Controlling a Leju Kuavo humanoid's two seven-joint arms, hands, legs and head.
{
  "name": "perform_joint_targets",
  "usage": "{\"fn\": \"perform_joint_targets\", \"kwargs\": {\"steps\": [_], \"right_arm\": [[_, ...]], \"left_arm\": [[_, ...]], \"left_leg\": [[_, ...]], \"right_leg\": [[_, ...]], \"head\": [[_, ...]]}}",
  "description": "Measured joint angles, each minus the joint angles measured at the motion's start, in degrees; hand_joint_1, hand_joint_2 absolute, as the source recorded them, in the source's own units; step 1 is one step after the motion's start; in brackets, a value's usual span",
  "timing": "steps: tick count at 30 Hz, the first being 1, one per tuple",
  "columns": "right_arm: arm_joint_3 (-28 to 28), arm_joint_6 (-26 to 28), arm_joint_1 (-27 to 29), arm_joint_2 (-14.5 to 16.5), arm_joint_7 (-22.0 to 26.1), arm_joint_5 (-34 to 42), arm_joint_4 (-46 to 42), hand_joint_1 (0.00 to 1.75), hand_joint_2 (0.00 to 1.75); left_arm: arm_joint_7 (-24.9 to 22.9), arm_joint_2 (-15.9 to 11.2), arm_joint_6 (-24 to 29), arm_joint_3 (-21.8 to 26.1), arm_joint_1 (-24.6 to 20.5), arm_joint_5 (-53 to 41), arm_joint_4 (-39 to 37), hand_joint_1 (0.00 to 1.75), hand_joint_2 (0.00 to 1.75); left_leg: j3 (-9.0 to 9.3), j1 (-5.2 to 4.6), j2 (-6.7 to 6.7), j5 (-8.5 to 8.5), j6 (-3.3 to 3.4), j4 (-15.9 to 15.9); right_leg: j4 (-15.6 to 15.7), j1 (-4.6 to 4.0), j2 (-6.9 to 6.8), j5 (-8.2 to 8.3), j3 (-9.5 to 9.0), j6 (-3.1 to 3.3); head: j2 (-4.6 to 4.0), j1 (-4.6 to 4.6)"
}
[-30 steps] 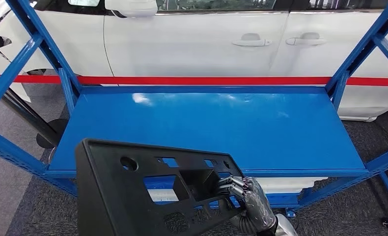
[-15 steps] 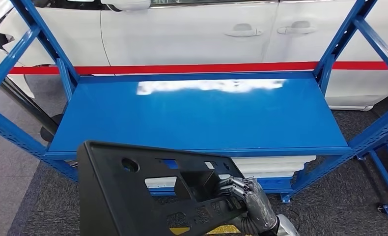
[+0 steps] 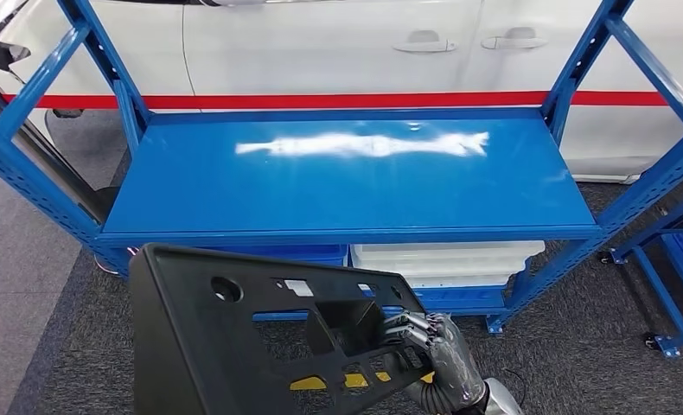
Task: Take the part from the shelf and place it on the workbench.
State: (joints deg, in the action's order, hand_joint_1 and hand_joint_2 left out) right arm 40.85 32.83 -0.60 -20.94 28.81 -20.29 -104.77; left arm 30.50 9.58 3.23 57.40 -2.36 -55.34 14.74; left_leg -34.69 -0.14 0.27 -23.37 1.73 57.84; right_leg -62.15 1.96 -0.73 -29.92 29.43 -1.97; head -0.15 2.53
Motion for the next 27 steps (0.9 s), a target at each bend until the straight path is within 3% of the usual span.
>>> {"fn": "perform_joint_targets", "kwargs": {"steps": [2, 4, 5, 7, 9, 10, 11, 12, 14, 16, 17, 20, 21, 22, 24, 25, 26, 27], "right_arm": [[-0.04, -0.01, -0.04, 0.0, 0.0, 0.0, -0.01, 1.75, 1.75], [-0.05, -0.13, 0.0, 0.0, 0.0, 0.0, -0.02, 1.75, 1.75], [-0.06, -0.27, -0.01, 0.0, 0.01, 0.01, -0.02, 1.75, 1.75], [-0.09, -0.55, 0.1, -0.05, 0.05, 0.05, -0.02, 1.75, 1.75], [-0.21, -0.62, 0.47, -0.11, 0.26, 0.19, -0.02, 1.75, 1.75], [-0.29, -0.64, 0.71, -0.13, 0.42, 0.25, -0.02, 1.75, 1.75], [-0.39, -0.74, 0.96, -0.13, 0.58, 0.27, -0.02, 1.75, 1.75], [-0.52, -0.86, 1.2, -0.13, 0.72, 0.19, -0.02, 1.75, 1.75], [-0.81, -1.09, 1.65, -0.13, 0.84, -0.19, -0.1, 1.75, 1.75], [-1.15, -1.34, 2.15, -0.13, 0.29, -0.65, -0.34, 1.75, 1.75], [-1.38, -1.54, 2.66, -0.13, -0.08, -0.82, -0.44, 1.75, 1.75], [-2.43, -0.93, 6.21, -0.09, 1.82, 0.14, -0.4, 1.75, 1.75], [-2.71, -0.07, 7.88, -0.06, 3.57, 1.15, -0.29, 1.75, 1.75], [-2.89, 0.87, 9.5, -0.04, 5.21, 2.24, -0.14, 1.75, 1.75], [-3.08, 2.19, 12.07, -0.02, 7.13, 4.2, 0.16, 1.75, 1.75], [-3.11, 2.39, 12.97, -0.02, 7.33, 5.04, 0.25, 1.75, 1.75], [-3.12, 2.38, 13.71, -0.02, 7.3, 5.81, 0.29, 1.75, 1.75], [-3.12, 2.33, 14.32, -0.02, 7.2, 6.48, 0.31, 1.75, 1.75]], "left_arm": [[0.01, 0.01, 0.0, 0.01, 0.01, -0.01, 0.01, 0.0, 0.0], [-0.03, -0.01, 0.0, 0.04, 0.1, -0.01, 0.01, 0.0, 0.0], [-0.08, -0.01, 0.0, 0.08, 0.16, -0.02, 0.01, 0.0, 0.0], [-0.27, -0.01, -0.01, 0.15, 0.26, -0.22, 0.0, 0.0, 0.0], [-0.48, -0.01, -0.03, 0.2, 0.29, -0.72, -0.01, 0.0, 0.0], [-0.56, -0.05, -0.03, 0.26, 0.28, -1.03, 0.0, 0.0, 0.0], [-0.66, -0.11, -0.04, 0.35, 0.28, -1.34, 0.01, 0.0, 0.0], [-0.79, -0.18, -0.05, 0.46, 0.27, -1.72, 0.01, 0.0, 0.0], [-1.03, -0.32, -0.13, 0.66, 0.2, -2.54, 0.01, 0.0, 0.0], [-1.24, -0.54, -0.23, 0.74, 0.04, -3.65, 0.01, 0.0, 0.0], [-1.37, -0.68, -0.31, 0.75, -0.05, -4.3, 0.01, 0.0, 0.0], [-1.52, -1.13, -0.92, 0.73, -0.18, -6.15, 0.01, 0.0, 0.0], [-1.35, -1.22, -1.1, 0.72, -0.19, -6.6, 0.01, 0.0, 0.0], [-1.09, -1.25, -1.18, 0.72, -0.18, -6.95, 0.01, 0.0, 0.0], [-0.48, -1.32, -1.16, 0.72, -0.12, -7.51, 0.01, 0.0, 0.0], [-0.21, -1.33, -1.12, 0.72, -0.09, -7.72, 0.01, 0.0, 0.0], [0.0, -1.34, -1.1, 0.72, -0.07, -7.97, 0.01, 0.0, 0.0], [0.15, -1.34, -1.13, 0.72, -0.07, -8.18, 0.01, 0.0, 0.0]], "left_leg": [[-0.74, -0.15, 0.02, 0.51, -0.72, 0.73], [-1.07, -0.05, 0.01, 1.09, -1.59, 0.83], [-1.48, 0.06, -0.06, 0.47, -2.01, 1.29], [-3.03, 0.32, -0.22, -3.89, -2.78, 5.05], [-4.67, 0.39, -0.27, -9.34, -3.3, 11.69], [-4.91, 0.41, -0.27, -10.48, -3.43, 14.49], [-4.43, 0.4, -0.27, -10.27, -3.44, 15.83], [-3.04, 0.39, -0.29, -9.02, -3.34, 15.32], [2.34, 0.31, -0.45, -6.41, -2.77, 8.97], [7.46, -0.01, -0.74, -6.38, -2.02, 1.39], [8.57, -0.2, -0.85, -6.84, -1.69, -0.62], [8.16, -0.24, -0.77, -5.67, -0.45, -1.86], [7.7, -0.11, -0.68, -4.94, 0.1, -2.14], [7.11, 0.03, -0.55, -4.2, 0.54, -2.38], [5.65, -0.09, -0.18, -3.22, 1.0, -2.38], [4.93, -0.15, 0.13, -2.79, 1.0, -2.33], [4.21, -0.19, 0.57, -2.38, 0.97, -2.23], [3.52, -0.21, 1.14, -1.96, 0.88, -2.06]], "right_leg": [[4.06, -0.33, -0.01, -1.2, -2.28, 0.54], [4.29, -0.47, -0.04, -0.68, -1.64, 1.53], [4.33, -0.44, -0.12, -0.12, -1.14, 2.09], [4.49, -0.32, -0.32, 1.18, 0.25, 3.06], [4.44, -0.53, -0.36, 2.39, 1.78, 3.44], [4.38, -0.64, -0.36, 2.99, 2.59, 3.46], [4.28, -0.74, -0.36, 3.56, 3.4, 3.43], [4.13, -0.8, -0.35, 4.09, 4.21, 3.36], [3.76, -0.84, -0.29, 5.02, 5.55, 3.12], [3.58, -0.9, -0.25, 5.87, 6.23, 2.62], [3.63, -0.86, -0.26, 6.3, 6.31, 2.26], [3.85, -0.72, -0.2, 6.87, 6.5, 1.13], [3.01, -0.69, -0.06, 5.52, 6.88, 0.89], [1.13, -0.66, 0.11, 3.16, 7.54, 0.7], [-5.41, -0.55, 0.34, -2.51, 9.39, 0.4], [-8.82, -0.51, 0.36, -3.86, 10.1, 0.22], [-11.17, -0.47, 0.36, -3.68, 10.28, 0.04], [-11.91, -0.4, 0.3, -2.23, 9.67, -0.11]], "head": [[0.0, 0.01], [0.0, 0.0], [0.0, 0.01], [0.0, 0.01], [0.0, 0.01], [0.0, 0.01], [0.0, 0.01], [0.0, 0.01], [0.0, 0.01], [0.0, 0.01], [0.0, 0.01], [0.0, 0.0], [0.0, -0.01], [0.0, -0.01], [0.0, -0.02], [0.0, -0.01], [0.0, -0.01], [0.0, -0.01]]}}
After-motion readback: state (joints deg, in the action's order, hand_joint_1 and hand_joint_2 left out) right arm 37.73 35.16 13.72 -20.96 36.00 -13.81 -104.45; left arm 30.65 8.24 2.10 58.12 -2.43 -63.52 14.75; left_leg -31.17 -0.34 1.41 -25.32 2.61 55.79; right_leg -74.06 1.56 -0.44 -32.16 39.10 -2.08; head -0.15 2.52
